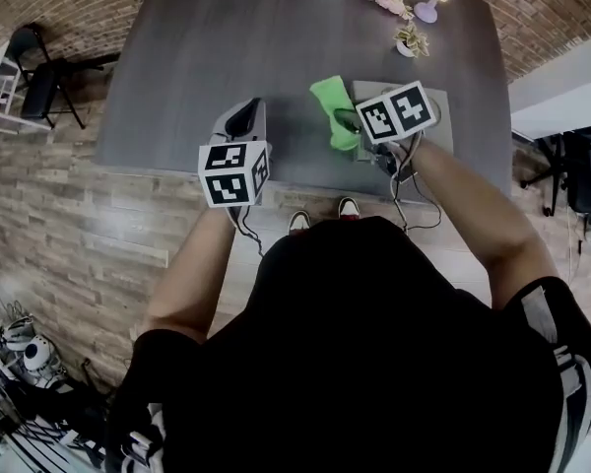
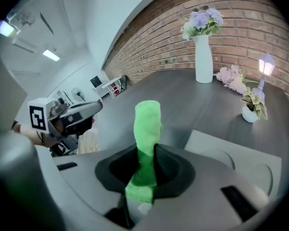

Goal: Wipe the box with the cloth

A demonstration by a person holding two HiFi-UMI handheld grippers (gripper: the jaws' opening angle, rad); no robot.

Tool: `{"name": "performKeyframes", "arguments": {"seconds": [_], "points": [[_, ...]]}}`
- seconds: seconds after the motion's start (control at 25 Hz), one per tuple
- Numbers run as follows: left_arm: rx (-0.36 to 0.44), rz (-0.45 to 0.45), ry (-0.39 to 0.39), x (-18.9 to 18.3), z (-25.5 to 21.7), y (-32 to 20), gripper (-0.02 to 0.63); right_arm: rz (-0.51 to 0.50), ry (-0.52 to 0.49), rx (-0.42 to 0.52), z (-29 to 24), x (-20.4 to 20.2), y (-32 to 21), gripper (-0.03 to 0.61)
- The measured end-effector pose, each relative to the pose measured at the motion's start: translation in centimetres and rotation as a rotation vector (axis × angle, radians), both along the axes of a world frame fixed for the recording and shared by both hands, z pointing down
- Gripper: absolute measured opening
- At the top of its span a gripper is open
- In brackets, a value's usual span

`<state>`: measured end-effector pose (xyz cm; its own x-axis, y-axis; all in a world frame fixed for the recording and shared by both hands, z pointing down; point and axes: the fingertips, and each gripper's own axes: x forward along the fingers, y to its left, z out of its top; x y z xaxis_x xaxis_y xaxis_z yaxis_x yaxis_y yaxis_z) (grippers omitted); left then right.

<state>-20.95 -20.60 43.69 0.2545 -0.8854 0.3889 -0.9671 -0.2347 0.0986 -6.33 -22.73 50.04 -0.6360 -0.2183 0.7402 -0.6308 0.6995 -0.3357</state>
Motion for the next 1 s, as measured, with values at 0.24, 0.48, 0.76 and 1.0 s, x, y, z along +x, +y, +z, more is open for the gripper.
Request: {"name": "performKeyframes", "arguments": {"seconds": [0.24, 0.48, 0.76, 1.0], "points": [[-0.017, -0.03, -0.025, 1.6, 0.1, 0.6, 0.009, 0.132, 0.005, -0.072, 1.7, 6.0, -6.1, 0.078], [-0.025, 0.0, -0.062, 3.5, -0.5, -0.8, 0.009, 0.179, 0.019, -0.046, 1.6, 13.2, -8.8, 0.078], [-0.002, 0.114, -0.074, 9.8, -1.5, -3.4, 0.009, 0.317, 0.056, -0.023, 2.0, 22.6, -9.9, 0.078], [0.01, 0.195, -0.068, 14.4, -1.9, -4.9, 0.009, 0.388, 0.08, 0.006, 1.9, 28.1, -9.3, 0.078]]}}
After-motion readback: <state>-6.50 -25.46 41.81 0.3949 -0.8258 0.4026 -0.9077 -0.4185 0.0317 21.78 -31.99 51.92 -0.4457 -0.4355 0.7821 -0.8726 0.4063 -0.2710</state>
